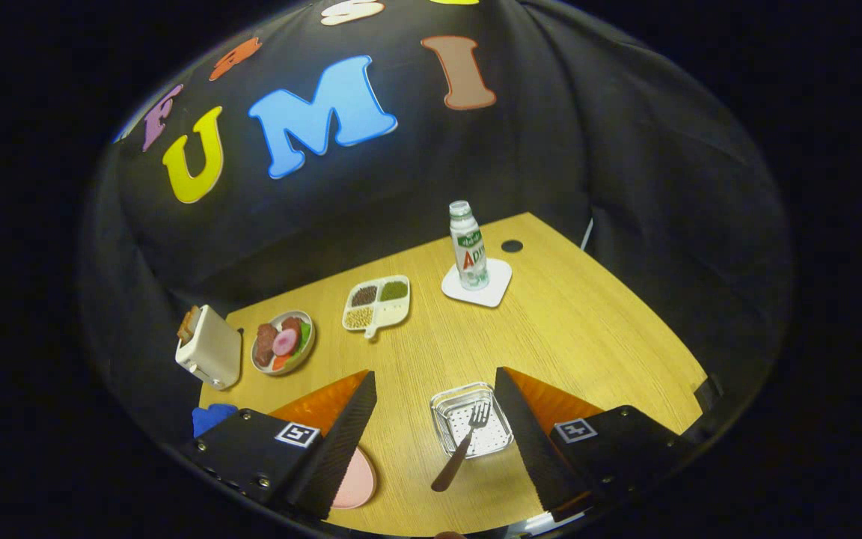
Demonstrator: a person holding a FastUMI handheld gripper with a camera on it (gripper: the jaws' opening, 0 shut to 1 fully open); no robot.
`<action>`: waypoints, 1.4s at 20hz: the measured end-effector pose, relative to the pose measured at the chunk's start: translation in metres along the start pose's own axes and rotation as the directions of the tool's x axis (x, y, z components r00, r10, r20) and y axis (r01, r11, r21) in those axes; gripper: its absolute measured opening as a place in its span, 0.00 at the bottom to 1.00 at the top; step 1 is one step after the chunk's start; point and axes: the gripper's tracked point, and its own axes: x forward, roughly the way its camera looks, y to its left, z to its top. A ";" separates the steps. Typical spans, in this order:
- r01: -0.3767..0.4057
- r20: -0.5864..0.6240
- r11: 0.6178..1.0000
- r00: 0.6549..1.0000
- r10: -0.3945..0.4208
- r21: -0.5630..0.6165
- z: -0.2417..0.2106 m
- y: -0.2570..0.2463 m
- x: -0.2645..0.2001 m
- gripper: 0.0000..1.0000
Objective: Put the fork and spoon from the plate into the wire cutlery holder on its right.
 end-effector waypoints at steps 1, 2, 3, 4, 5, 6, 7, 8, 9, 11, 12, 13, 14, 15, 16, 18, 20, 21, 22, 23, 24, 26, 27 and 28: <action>-0.014 0.050 1.000 0.999 0.015 -0.019 0.014 0.008 -0.008 0.98; -0.025 0.098 0.999 0.995 0.029 -0.040 0.026 0.018 -0.019 0.98; -0.043 0.139 0.997 0.989 0.051 -0.065 0.035 0.031 -0.023 0.98; -0.060 0.172 0.994 0.982 0.075 -0.090 0.043 0.044 -0.030 0.98; -0.080 0.189 0.991 0.977 0.100 -0.111 0.047 0.057 -0.036 0.98; -0.100 0.198 0.986 0.972 0.125 -0.132 0.052 0.070 -0.047 0.98; -0.121 0.200 0.981 0.968 0.150 -0.151 0.050 0.085 -0.051 0.98; -0.145 0.199 0.975 0.964 0.177 -0.169 0.048 0.101 -0.054 0.98; -0.164 0.193 0.969 0.961 0.200 -0.185 0.044 0.115 -0.056 0.98; -0.207 0.169 0.955 0.955 0.244 -0.211 0.029 0.143 -0.048 0.98; -0.227 0.152 0.948 0.952 0.264 -0.221 0.020 0.154 -0.049 0.98; -0.248 0.136 0.941 0.949 0.284 -0.230 0.012 0.166 -0.048 0.98; -0.268 0.113 0.934 0.947 0.301 -0.238 0.000 0.178 -0.046 0.98; -0.289 0.090 0.926 0.944 0.318 -0.244 -0.011 0.189 -0.046 0.98; -0.307 0.065 0.918 0.941 0.332 -0.251 -0.023 0.198 -0.044 0.98; -0.342 0.008 0.904 0.935 0.355 -0.258 -0.052 0.215 -0.040 0.98; -0.366 -0.061 0.894 0.930 0.363 -0.257 -0.082 0.224 -0.033 0.98; -0.375 -0.098 0.893 0.927 0.362 -0.247 -0.097 0.227 -0.029 0.98; -0.382 -0.131 0.894 0.924 0.360 -0.234 -0.112 0.229 -0.026 0.98; -0.386 -0.160 0.895 0.920 0.357 -0.222 -0.125 0.230 -0.022 0.98; -0.388 -0.202 0.896 0.916 0.347 -0.218 -0.140 0.228 -0.018 0.98; -0.397 -0.279 0.895 0.900 0.335 -0.202 -0.169 0.227 -0.010 0.98; -0.395 -0.307 0.898 0.894 0.326 -0.196 -0.180 0.226 -0.006 0.98; -0.392 -0.333 0.899 0.889 0.316 -0.194 -0.191 0.223 -0.005 0.98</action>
